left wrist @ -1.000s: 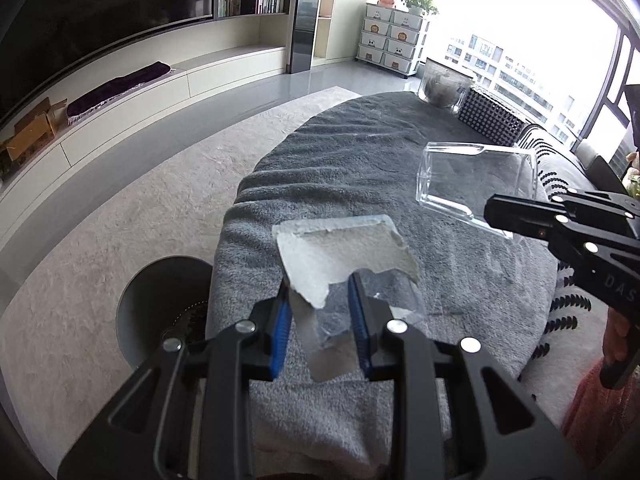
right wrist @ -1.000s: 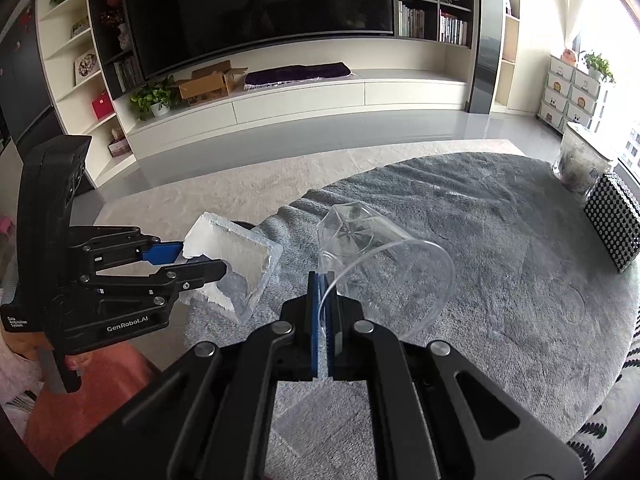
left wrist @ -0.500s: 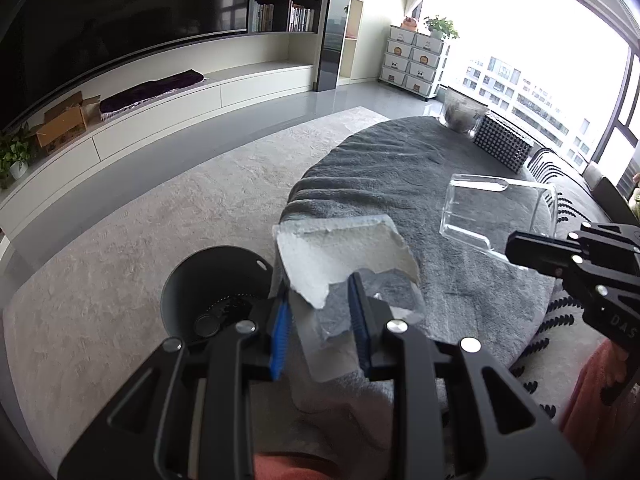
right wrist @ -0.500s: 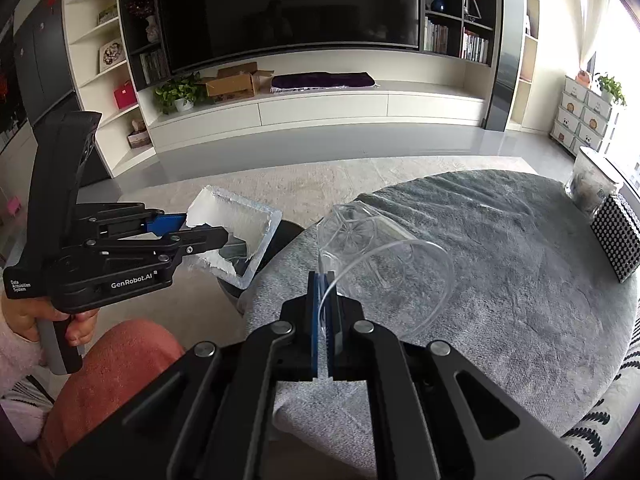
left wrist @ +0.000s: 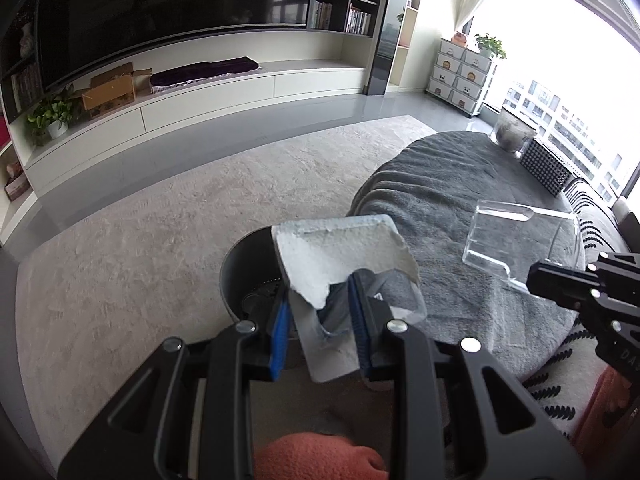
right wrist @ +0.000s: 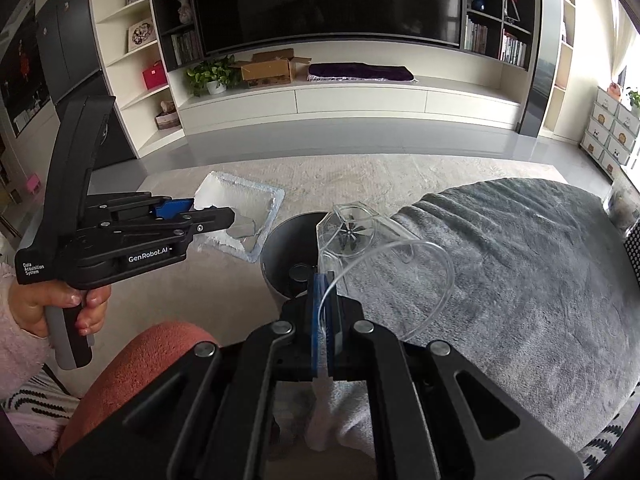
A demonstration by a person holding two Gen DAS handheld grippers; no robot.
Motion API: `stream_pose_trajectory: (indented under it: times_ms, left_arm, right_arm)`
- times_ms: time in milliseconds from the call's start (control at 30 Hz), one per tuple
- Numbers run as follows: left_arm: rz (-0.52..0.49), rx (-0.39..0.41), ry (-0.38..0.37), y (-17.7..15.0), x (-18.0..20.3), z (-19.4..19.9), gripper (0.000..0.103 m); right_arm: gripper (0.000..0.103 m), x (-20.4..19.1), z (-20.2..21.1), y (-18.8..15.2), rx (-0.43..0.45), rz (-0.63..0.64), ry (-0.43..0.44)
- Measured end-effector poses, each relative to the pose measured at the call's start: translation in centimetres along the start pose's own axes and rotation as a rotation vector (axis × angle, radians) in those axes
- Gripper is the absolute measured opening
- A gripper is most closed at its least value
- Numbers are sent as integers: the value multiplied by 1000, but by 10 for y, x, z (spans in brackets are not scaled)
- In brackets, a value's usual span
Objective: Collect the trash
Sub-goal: 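Carry both to grey bin and open right tool to drop clear cup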
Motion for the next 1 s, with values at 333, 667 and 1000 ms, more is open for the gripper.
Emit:
stream_pose_trajectory:
  times_ms: [333, 667, 1000]
  left_arm:
    - [62, -25, 84, -10, -62, -16, 28]
    - [92, -46, 106, -8, -93, -44, 28]
    - [89, -57, 87, -6, -99, -60, 28]
  right_arm:
    - [2, -33, -64, 24, -76, 62, 41]
    - [2, -46, -142, 53, -158, 105, 59]
    - [2, -50, -192, 59, -230, 91, 44]
Point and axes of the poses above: each gripper's, at about its wrist camera, not at the fingertips, and z roughly against the way its jaws point, x to its right, y to its top, the point moved 2 cm from there along -z, roughly the way its jaws point, and after that the axes turned 13 degrees about -z, right-handed, at the moved point
